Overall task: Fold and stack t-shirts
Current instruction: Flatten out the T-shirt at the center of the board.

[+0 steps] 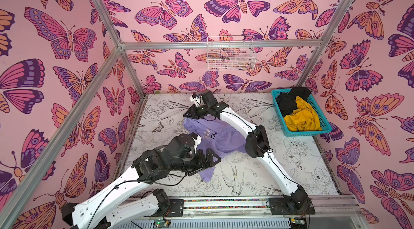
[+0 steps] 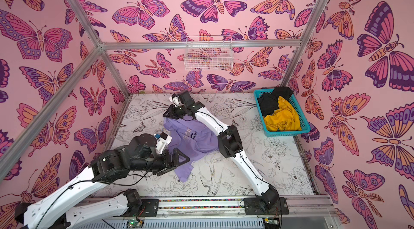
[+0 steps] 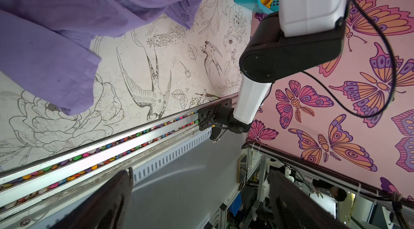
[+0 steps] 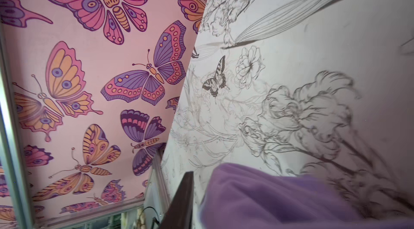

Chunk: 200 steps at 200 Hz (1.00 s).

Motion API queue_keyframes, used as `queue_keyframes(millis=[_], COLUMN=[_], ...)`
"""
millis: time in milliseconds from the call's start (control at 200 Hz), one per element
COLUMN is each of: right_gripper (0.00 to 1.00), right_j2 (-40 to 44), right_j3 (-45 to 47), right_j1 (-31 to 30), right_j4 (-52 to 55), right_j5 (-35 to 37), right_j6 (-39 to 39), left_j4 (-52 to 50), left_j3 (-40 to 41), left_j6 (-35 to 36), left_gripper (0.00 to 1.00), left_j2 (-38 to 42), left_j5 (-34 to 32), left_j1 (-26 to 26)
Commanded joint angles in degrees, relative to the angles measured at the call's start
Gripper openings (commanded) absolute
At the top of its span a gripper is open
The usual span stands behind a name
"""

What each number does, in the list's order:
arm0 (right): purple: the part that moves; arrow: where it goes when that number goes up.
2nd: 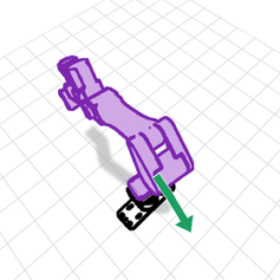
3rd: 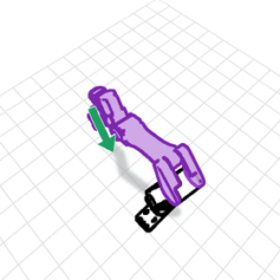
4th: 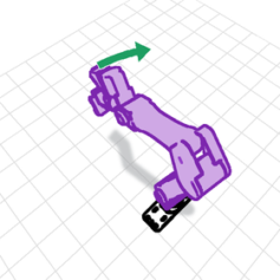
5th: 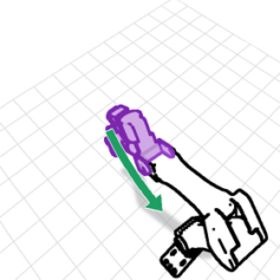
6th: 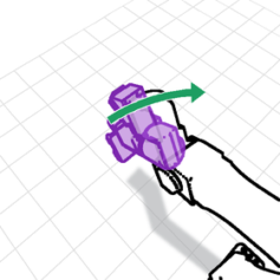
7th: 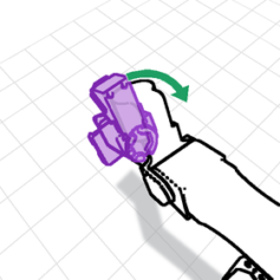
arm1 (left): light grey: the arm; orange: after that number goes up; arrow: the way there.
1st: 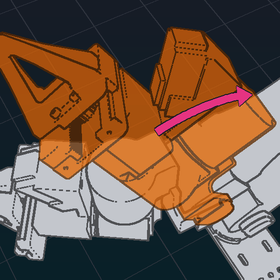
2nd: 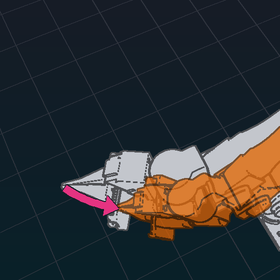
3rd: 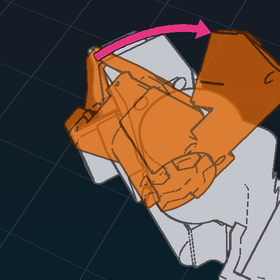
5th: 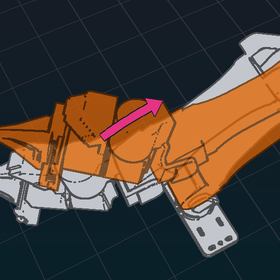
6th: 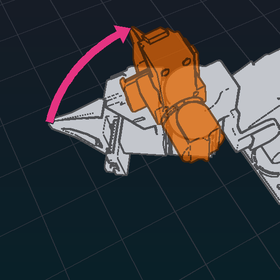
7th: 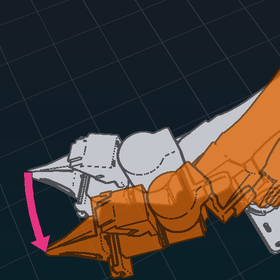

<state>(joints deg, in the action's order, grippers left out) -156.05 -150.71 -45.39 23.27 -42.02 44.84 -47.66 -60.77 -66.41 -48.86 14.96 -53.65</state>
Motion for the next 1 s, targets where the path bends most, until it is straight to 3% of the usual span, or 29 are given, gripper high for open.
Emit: queue_keyframes(millis=[0, 60, 185, 381, 561, 721, 882, 997], right_gripper=[0.61, 0.66, 0.68, 0.8, 0.81, 0.75, 0.76, 0.75], right_j2=[2.5, 3.9, 9.4, 21.6, 18.0, 5.9, 1.1, -2.6], right_j3=[-0.4, -0.4, 0.8, 11.0, 5.7, -4.1, -2.4, -3.7], right_j1=[0.0, 0.1, 0.7, 3.5, 7.7, 9.3, 7.5, 7.1], right_j4=[-5.7, -3.1, 7.2, 17.1, 22.0, 17.7, 15.6, 23.3], right_j5=[-3.8, -3.9, -1.7, 3.2, -3.3, -13.5, -13.0, -9.5], right_j6=[1.5, -1.8, -12.8, -24.9, -22.1, -8.3, -5.6, -8.8], left_j4=[-0.1, 0.0, 0.8, 4.6, 6.2, 6.1, 6.1, 6.0], left_j3=[1.1, 1.3, 1.9, 1.7, -2.1, -3.3, -1.1, 0.3], left_j6=[-0.5, -0.2, 0.0, 2.8, 6.2, 6.3, 4.4, 3.6], left_gripper=[1.0, 1.0, 1.0, 1.0, 1.0, 1.0, 1.0, 1.0], left_j2=[0.7, 0.0, -2.1, -7.9, -15.1, -17.4, -14.3, -11.6], left_j5=[-2.4, -2.3, -2.3, -0.1, 1.5, 2.9, 1.3, -0.3], left_j1=[0.0, 0.0, -0.1, 0.0, 0.0, 0.0, 0.1, 0.1])
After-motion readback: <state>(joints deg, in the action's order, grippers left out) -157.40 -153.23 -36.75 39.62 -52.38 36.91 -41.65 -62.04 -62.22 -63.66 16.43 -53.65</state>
